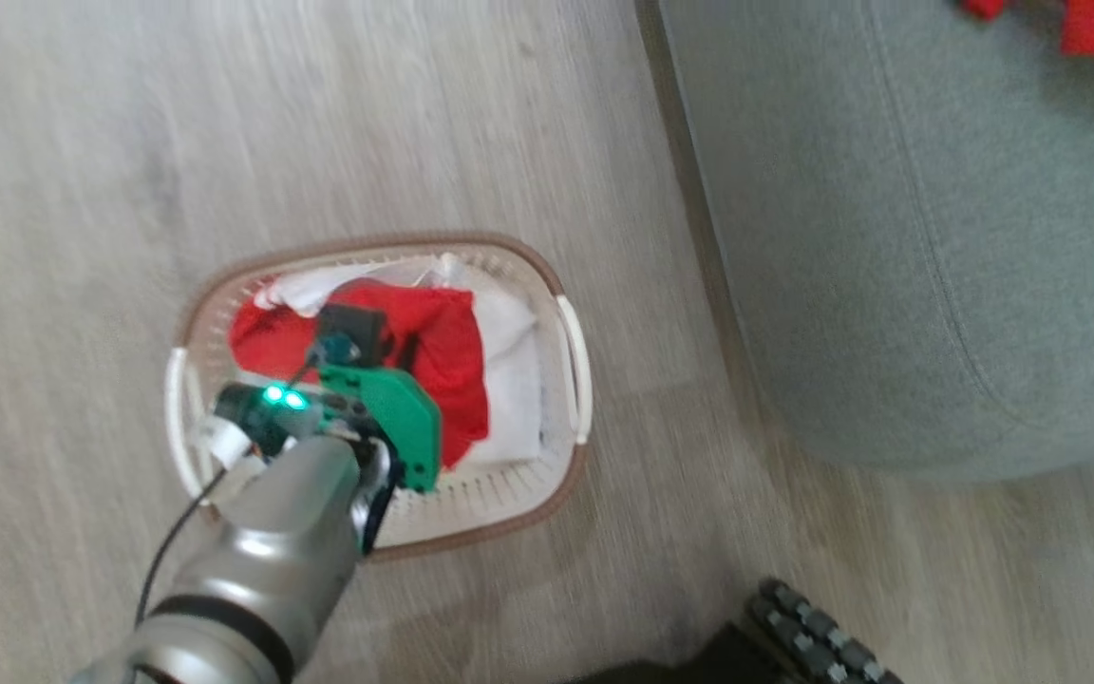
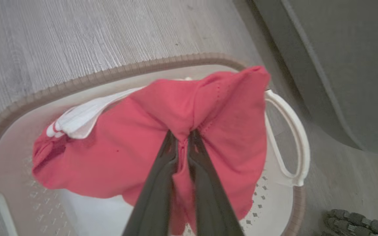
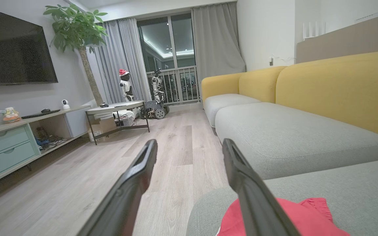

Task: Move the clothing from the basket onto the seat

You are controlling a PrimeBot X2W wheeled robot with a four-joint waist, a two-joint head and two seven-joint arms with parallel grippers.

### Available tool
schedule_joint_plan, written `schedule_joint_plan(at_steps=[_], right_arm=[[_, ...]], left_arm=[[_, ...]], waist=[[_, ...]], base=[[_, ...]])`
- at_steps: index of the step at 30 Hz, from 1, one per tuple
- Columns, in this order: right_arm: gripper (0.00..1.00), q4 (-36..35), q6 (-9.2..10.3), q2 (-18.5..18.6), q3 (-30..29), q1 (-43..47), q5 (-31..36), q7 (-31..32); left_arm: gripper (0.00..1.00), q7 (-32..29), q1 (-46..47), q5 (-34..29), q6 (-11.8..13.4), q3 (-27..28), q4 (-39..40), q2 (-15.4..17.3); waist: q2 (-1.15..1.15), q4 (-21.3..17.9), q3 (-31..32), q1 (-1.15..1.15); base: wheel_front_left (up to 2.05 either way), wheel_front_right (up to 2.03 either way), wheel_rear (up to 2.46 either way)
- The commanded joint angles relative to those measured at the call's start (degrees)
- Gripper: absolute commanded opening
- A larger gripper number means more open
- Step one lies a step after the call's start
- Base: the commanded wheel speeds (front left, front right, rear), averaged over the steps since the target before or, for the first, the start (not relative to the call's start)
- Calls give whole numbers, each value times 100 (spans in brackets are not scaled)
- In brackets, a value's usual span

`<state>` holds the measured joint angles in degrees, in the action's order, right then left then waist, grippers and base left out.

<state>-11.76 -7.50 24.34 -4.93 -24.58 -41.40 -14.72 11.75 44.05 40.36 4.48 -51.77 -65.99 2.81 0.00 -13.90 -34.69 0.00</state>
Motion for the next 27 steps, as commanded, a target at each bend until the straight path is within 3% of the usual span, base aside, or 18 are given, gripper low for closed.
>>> schedule_joint_plan(at_steps=[1, 13, 27], right_arm=[[100, -116, 1, 193, 56, 245, 47, -28], [100, -40, 1, 169, 140, 732, 248, -28], [100, 191, 1, -82, 495, 1642, 442, -28]], left_arm=[[0, 91, -166, 88, -17, -13, 197, 8], [0, 319, -336, 194, 216, -369, 942, 7], [0, 324, -410, -879, 425, 191, 2991, 226]], waist=[[0, 259, 453, 0], [0, 714, 1412, 0], [0, 1305, 2430, 0]], base=[[0, 0, 0], [0, 0, 0], [0, 0, 0]])
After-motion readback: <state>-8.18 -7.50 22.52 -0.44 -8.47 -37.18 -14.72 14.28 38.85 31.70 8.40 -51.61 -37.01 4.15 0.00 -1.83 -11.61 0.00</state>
